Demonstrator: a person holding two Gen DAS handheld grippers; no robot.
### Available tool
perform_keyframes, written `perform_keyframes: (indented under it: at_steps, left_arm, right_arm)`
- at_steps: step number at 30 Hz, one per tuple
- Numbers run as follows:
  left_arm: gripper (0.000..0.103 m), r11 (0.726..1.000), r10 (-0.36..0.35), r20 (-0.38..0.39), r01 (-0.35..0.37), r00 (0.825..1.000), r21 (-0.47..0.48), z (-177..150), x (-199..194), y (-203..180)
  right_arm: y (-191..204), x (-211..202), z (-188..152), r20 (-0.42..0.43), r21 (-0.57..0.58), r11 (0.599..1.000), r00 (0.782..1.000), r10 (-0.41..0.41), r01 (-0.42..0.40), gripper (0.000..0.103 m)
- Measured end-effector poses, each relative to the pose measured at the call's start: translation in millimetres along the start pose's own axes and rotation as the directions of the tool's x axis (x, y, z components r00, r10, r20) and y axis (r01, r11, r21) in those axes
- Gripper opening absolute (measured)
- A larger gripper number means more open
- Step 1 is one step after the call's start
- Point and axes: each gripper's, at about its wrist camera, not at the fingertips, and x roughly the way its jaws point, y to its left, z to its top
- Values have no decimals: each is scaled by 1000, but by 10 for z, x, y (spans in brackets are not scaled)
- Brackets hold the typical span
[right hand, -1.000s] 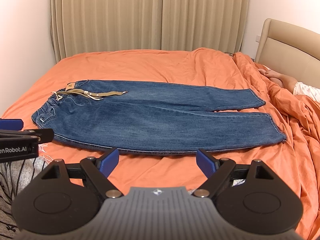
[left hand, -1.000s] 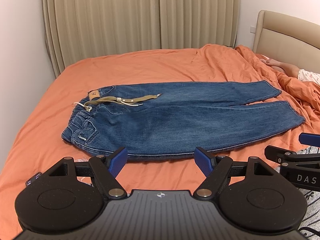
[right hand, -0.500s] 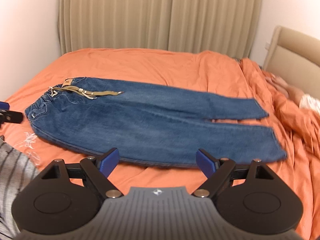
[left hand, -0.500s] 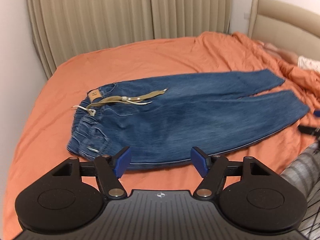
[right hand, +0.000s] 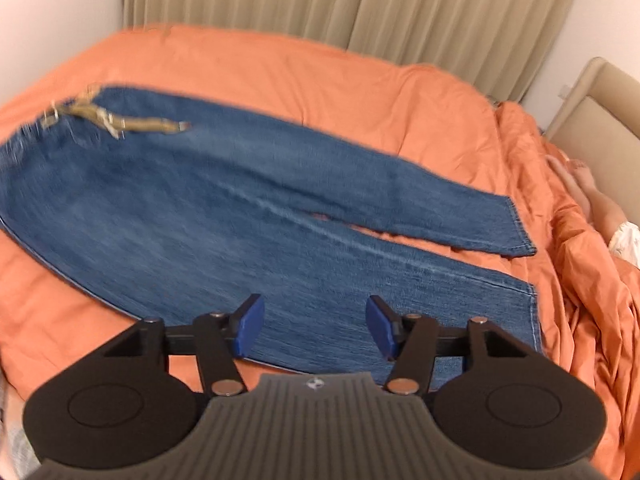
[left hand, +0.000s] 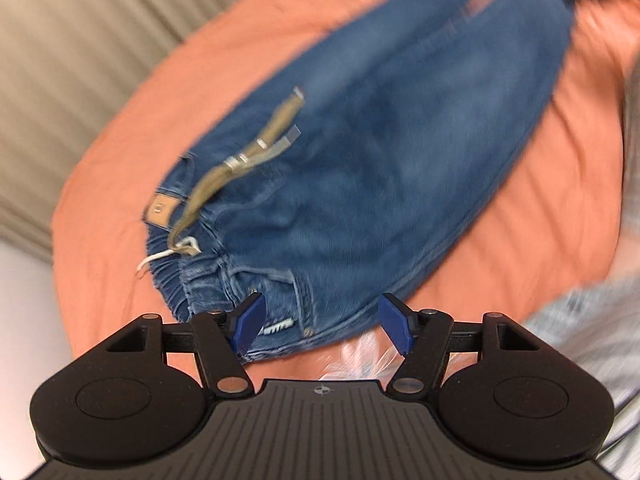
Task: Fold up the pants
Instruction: 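Grasp the jeans waistband with the left tool while the right tool grasps a leg hem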
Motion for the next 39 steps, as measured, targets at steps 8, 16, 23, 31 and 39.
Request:
perform_keyframes:
  at_steps: [8,16,23,31,39]
  left_arm:
    - [78,947,9,-106,26,994,319,-167,677,-133]
    - [57,926,144,-86,-104,986,363,-254,870,-208]
    - [25,973,207,-37,-202,978,109,-102,645,-88]
    - [16,955,285,-49,-288,957,-70,115,393,13]
    - [11,934,302,-63,-308,951,-182,296,148,171]
  right_arm:
    - [-132,613,13,-168,-102,992,984,51,-69,33]
    - [-555,702,-25,-300,-225,971,954,16,-87,33]
    - [-1023,854,-350,-395,-343,938,913,-98,-47,34]
    - [-1230,1176,-794,-365,-479,877,902,-228,28,43]
    - [-1382,1043,-709,-264,-468,875,925,-273,124,0]
